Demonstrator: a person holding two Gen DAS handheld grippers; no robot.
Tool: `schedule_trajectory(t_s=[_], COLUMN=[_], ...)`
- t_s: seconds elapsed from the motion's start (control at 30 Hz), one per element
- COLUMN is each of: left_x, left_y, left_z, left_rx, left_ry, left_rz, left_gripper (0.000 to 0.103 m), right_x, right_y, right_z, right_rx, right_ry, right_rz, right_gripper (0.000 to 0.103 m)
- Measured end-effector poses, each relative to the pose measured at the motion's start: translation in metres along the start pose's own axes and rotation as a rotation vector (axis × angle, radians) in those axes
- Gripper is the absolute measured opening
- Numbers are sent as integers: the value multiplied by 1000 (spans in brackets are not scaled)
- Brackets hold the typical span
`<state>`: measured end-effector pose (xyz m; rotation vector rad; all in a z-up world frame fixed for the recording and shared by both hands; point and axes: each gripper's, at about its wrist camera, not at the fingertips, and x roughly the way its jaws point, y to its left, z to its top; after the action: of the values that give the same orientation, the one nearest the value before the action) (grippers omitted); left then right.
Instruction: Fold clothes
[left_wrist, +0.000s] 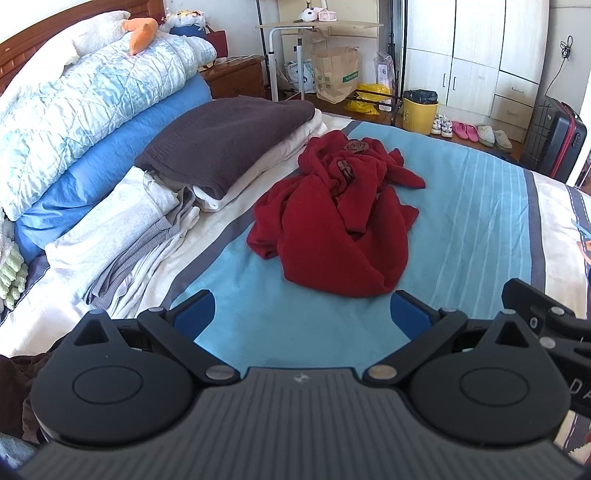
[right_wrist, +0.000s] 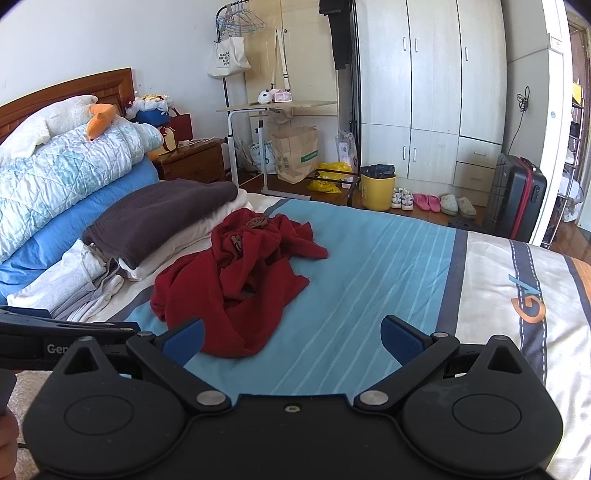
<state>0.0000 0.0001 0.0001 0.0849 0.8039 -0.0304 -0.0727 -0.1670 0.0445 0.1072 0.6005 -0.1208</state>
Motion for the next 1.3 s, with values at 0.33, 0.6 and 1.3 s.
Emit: schedule_trajectory(t_s=[0.33,0.6,1.3], left_x=[-2,1,126], left_y=[2,0,16], left_z=[0,0,95], left_rx=[6,24,-144], left_ry=[4,10,57], left_rz=[0,5,-317], left_gripper=[103,103,103], right_x=[0,2,92], right_y=[0,-1,-63], right_z=[0,-1,52], right_rx=[1,2,199], right_ry=[3,7,-1], right_rz=[-1,-6,320], right_gripper=[103,103,103])
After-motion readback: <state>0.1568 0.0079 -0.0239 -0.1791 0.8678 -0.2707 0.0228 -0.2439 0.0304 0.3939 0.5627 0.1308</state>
